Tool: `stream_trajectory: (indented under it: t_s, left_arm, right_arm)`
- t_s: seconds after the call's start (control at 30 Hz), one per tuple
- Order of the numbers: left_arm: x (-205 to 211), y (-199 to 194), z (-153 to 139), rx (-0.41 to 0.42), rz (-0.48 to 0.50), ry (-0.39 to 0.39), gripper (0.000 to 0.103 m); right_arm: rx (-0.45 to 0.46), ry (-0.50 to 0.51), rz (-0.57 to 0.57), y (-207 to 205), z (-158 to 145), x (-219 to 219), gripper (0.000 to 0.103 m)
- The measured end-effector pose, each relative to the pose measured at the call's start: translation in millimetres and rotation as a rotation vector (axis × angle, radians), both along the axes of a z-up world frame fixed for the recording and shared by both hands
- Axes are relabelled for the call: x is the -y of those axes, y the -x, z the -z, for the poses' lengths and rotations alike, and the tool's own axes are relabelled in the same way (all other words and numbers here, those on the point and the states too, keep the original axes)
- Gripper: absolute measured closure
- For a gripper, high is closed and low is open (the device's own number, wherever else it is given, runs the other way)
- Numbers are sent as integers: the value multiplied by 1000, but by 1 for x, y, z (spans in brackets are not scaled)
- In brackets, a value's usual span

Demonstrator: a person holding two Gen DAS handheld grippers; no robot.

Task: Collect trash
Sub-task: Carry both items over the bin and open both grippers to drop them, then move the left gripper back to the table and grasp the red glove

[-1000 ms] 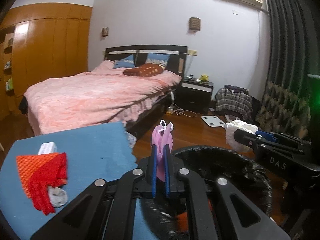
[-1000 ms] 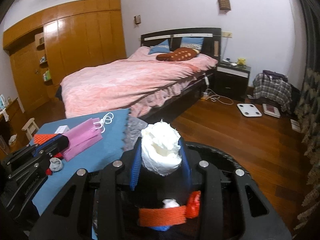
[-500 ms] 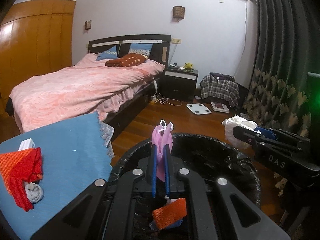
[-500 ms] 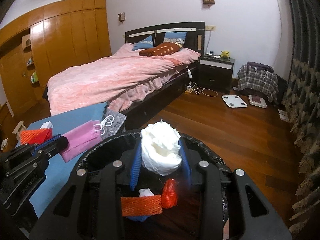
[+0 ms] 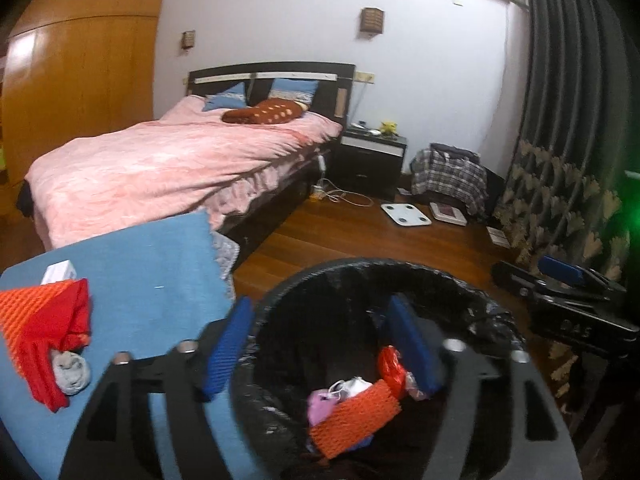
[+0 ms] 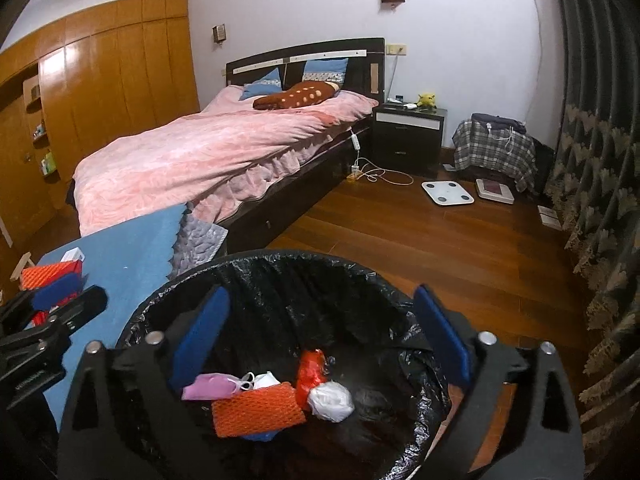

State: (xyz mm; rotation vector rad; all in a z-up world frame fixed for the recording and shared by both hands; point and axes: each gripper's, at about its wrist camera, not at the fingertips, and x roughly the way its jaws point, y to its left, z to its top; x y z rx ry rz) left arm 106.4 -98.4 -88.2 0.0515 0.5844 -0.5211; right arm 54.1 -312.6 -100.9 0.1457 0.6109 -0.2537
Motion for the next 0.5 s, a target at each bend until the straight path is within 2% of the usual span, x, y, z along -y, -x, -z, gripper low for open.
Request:
stream_trajectory:
  t_s: [0.03, 0.17, 0.5]
  left_arm:
    - [-4, -1, 0, 2, -9, 1, 21]
    - [-24, -3, -1, 25, -59, -19, 13]
    - [-82, -11, -3, 46, -196, -23, 6]
  right_arm:
    - [-2, -1, 0, -1, 0, -1, 7]
    - [-10, -5, -14, -5, 1, -7, 6]
    - [10, 10, -95, -19, -6, -46, 6]
